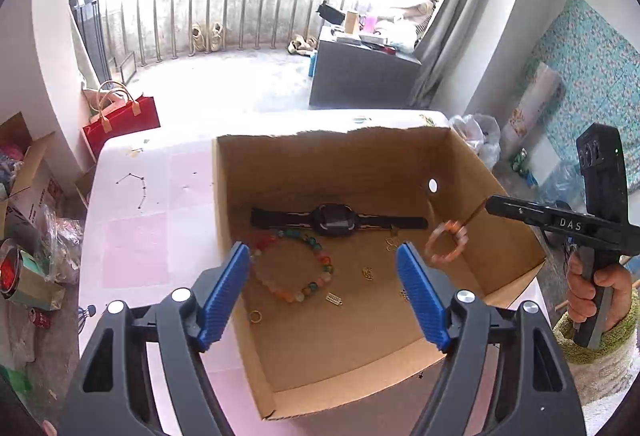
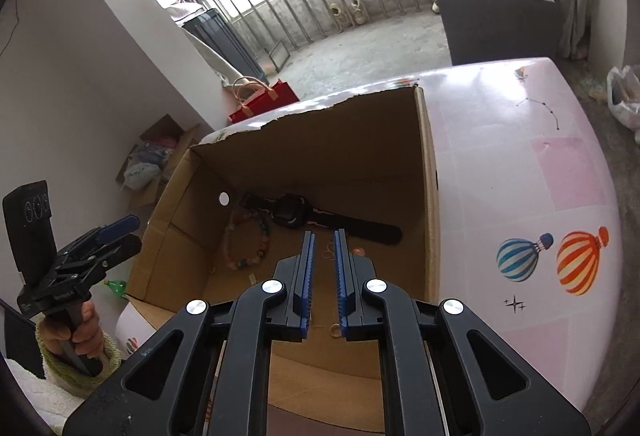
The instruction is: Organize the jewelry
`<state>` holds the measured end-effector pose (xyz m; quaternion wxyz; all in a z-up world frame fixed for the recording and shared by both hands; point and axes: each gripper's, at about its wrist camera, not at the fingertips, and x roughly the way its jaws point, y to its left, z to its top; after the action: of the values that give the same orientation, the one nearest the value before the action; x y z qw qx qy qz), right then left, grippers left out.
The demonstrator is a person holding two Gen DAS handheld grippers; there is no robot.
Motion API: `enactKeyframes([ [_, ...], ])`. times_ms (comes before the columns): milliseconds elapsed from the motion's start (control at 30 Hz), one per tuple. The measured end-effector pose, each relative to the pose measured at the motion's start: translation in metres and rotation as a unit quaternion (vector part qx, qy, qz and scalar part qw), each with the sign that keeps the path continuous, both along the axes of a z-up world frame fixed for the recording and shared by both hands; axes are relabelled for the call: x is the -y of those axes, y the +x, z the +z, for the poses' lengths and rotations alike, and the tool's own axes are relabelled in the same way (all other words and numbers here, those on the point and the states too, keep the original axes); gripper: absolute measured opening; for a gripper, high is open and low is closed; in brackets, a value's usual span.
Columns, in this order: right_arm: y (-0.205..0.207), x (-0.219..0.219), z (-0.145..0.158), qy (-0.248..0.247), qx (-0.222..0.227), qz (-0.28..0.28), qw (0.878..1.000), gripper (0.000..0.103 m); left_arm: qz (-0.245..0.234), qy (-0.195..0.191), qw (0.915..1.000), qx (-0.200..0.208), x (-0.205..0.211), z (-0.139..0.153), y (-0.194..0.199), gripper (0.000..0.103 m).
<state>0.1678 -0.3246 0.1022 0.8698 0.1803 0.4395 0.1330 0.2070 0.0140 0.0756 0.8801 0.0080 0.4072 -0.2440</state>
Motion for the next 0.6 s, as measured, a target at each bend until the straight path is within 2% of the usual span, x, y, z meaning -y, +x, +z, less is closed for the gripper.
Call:
enactKeyframes([
  [167,-0.016,0.013,0.010,0.003,0.020,-0.040,0.999,0.011,0.036,0.007,0.9993,0.009,-0.022,0.003,-0.004,0.082],
  [233,-0.023,0.020,0.016,0.008,0.029,-0.061,0.998,0.016,0.051,0.019,0.9985,0.004,-0.027,0.000,-0.004,0.085],
  [333,-0.033,0.030,0.018,0.012,0.035,-0.094,0.995,0.028,0.075,0.038,0.9964,-0.009,-0.029,-0.005,-0.002,0.090],
  [400,-0.037,0.035,0.016,-0.003,0.034,-0.116,0.993,0.038,0.088,0.058,0.9943,-0.018,-0.032,-0.009,-0.005,0.093],
  [467,-0.037,0.035,0.010,-0.029,0.021,-0.131,0.991,0.043,0.097,0.077,0.9919,-0.029,-0.028,-0.015,-0.004,0.094],
  [600,-0.035,0.028,-0.002,-0.060,-0.003,-0.130,0.990,0.047,0.107,0.105,0.9876,-0.046,-0.021,-0.028,-0.001,0.094],
])
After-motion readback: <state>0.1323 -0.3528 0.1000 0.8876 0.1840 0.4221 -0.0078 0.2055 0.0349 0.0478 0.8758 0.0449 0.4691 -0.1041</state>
